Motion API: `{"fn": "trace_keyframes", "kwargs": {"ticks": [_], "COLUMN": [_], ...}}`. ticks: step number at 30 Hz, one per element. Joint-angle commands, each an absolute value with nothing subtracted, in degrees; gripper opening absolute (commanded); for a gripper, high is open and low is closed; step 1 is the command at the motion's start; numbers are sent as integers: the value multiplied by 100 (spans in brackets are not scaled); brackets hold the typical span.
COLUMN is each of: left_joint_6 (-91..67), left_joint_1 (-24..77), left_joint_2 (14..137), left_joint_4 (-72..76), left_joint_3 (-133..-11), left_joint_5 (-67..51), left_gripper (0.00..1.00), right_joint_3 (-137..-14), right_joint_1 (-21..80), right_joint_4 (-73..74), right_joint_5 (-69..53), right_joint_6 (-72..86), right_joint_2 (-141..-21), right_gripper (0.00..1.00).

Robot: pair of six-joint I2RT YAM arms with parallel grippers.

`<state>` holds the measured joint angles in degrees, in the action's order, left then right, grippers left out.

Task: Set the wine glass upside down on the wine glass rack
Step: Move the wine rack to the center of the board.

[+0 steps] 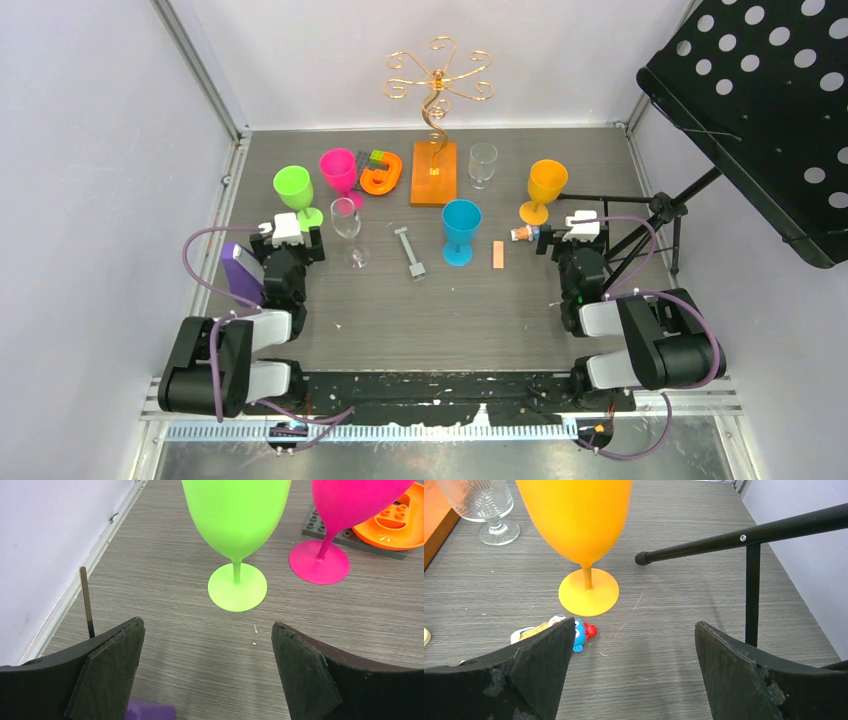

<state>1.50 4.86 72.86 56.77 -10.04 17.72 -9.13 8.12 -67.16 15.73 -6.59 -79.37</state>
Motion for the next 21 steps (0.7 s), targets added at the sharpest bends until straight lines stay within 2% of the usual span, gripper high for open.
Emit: {"fn": "trace_keyframes", "kwargs": {"ticks": [1, 21], "left_joint_6": [115, 314], "left_joint_1": [449, 565], "left_joint_2": [7230, 7113], "left_joint_4": [5967, 6261], "left_joint_3": [-1099, -876], "left_joint_5": [1781, 1487], "left_gripper": [99, 99], "right_joint_3": [-1017, -1099], "right_joint_1": [783, 778], "right_joint_4": [-6885, -6784], "right_joint_5": [1546, 1920], "right_joint_6": [-712, -554], "right_joint_2": [-7865, -7889], "right_gripper": [95, 95]}}
